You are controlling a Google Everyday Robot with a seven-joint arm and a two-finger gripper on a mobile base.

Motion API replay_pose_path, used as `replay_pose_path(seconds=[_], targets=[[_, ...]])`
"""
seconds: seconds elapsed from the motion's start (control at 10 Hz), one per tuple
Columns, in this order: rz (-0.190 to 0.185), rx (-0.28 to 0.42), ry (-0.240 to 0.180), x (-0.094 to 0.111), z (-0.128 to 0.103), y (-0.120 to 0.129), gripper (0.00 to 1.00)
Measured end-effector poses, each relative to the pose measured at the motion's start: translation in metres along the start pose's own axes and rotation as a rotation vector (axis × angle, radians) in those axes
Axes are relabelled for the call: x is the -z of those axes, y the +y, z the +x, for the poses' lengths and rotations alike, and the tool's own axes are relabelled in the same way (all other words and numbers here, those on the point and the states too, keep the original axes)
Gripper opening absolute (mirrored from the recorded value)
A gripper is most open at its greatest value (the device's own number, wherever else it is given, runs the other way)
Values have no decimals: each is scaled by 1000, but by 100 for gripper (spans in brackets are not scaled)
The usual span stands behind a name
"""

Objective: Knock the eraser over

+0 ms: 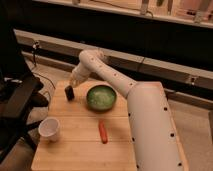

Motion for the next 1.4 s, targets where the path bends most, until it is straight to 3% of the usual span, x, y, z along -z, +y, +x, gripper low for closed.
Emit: replay_pose_path(seconds=[0.5,1.4], targets=[[-9,31,-30,-10,-9,-6,0],[-13,32,-26,-9,-8,-5,0]])
